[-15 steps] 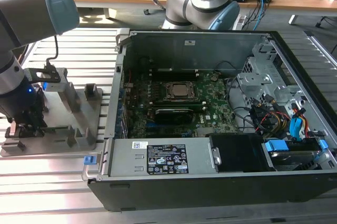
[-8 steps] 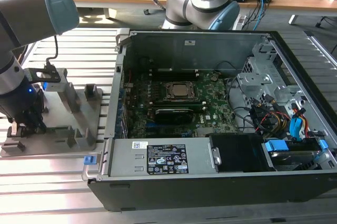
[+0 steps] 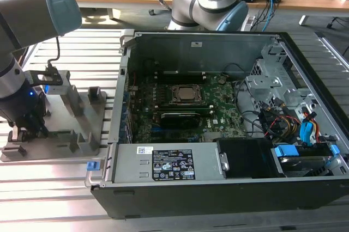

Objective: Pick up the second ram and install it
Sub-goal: 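Pick up the second ram and move it above second insertion slot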

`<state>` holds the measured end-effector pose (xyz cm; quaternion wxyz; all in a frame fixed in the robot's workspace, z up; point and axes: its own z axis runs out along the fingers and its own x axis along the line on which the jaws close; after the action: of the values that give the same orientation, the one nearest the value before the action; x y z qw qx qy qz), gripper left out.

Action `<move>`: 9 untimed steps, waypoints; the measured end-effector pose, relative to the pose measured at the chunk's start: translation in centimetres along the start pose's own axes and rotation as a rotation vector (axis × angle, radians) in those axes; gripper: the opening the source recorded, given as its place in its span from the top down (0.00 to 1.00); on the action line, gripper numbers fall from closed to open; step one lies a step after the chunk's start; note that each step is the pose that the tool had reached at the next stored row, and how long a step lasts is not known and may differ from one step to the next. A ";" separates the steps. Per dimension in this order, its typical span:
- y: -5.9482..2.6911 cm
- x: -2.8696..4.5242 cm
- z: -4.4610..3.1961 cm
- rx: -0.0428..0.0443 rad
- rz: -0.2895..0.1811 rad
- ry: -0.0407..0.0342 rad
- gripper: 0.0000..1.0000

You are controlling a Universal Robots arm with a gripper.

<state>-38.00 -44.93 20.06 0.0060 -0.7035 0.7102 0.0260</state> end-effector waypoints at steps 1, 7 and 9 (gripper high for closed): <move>0.00 0.00 0.00 0.0000 0.000 -0.0012 0.86; 0.01 0.00 -0.10 0.0000 0.000 -0.0046 0.86; 0.02 -0.04 -0.84 -0.0001 0.000 -0.0046 0.86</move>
<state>-38.01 -44.93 20.90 0.0076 -0.7035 0.7101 0.0276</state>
